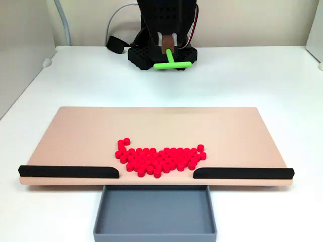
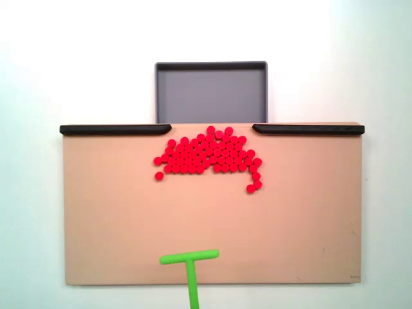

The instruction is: Push granules from bottom to the grey container

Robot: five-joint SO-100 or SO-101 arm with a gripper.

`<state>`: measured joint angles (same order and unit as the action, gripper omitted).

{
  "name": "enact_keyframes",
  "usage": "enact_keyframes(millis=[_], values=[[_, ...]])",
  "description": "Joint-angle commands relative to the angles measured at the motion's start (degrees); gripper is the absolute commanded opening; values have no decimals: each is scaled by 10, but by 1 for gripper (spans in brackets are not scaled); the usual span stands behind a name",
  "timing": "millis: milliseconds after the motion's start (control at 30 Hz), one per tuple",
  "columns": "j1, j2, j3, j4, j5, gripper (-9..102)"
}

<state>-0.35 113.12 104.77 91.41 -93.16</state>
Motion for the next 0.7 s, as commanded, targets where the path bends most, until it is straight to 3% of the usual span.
enact_keyframes(millis=[0, 667], values=[[28, -25, -5, 4, 17, 0], [47, -13, -5, 4, -9, 0]])
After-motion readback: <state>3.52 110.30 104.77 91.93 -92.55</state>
